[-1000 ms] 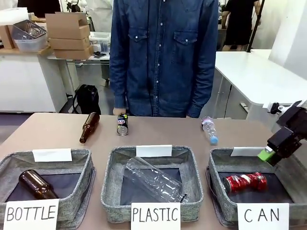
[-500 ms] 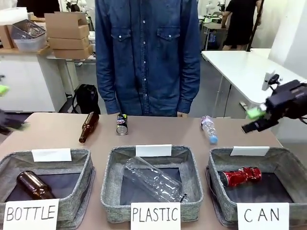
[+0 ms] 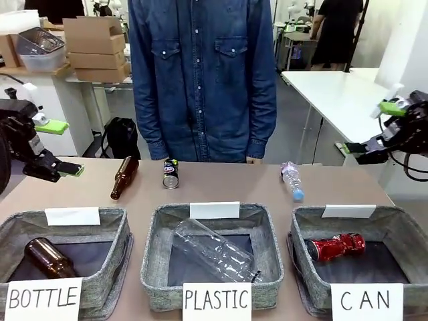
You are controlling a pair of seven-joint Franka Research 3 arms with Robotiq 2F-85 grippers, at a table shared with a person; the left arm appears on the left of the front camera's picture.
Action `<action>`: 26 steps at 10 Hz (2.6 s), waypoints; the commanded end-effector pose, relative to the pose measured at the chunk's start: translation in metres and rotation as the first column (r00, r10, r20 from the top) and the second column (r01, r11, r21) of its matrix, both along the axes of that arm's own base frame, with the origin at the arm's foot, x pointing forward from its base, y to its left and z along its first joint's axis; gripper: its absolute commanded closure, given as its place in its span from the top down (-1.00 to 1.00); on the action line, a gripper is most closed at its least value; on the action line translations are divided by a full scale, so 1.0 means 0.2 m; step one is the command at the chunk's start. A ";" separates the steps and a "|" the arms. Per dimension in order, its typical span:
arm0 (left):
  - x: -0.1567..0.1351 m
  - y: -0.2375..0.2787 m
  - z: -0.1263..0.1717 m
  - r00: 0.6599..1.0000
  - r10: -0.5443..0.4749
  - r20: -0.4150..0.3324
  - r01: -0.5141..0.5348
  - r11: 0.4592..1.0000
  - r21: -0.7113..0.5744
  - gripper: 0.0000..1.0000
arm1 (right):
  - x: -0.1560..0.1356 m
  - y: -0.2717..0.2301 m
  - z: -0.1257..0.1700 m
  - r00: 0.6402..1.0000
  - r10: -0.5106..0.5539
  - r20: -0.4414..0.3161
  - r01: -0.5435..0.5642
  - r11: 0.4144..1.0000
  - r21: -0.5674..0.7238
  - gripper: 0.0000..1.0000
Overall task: Sort the can waste into the basket.
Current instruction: Pick up the can waste from the table and place it in the right Fabric basket.
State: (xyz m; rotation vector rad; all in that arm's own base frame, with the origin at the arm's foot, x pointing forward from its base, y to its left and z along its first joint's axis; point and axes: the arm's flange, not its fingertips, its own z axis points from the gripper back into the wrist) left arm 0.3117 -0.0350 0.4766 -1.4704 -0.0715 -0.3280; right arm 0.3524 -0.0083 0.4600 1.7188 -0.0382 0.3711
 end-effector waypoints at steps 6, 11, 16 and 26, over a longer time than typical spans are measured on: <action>-0.03 -0.02 0.05 1.000 -0.016 -0.007 0.016 0.999 -0.032 1.00 | -0.01 0.04 0.02 0.998 0.017 0.061 -0.011 0.996 -0.091 1.00; -0.02 -0.01 0.03 1.000 -0.018 0.003 0.018 1.000 -0.011 1.00 | -0.01 0.04 0.02 0.998 0.017 0.061 -0.011 0.996 -0.091 1.00; 0.34 0.33 0.13 0.977 0.113 -0.179 -0.063 0.963 0.261 1.00 | -0.01 0.04 0.02 0.998 0.017 0.061 -0.011 0.996 -0.091 1.00; 0.49 0.27 0.08 0.951 0.106 -0.290 -0.001 0.940 0.340 1.00 | -0.01 0.04 0.02 0.998 0.017 0.061 -0.011 0.996 -0.091 1.00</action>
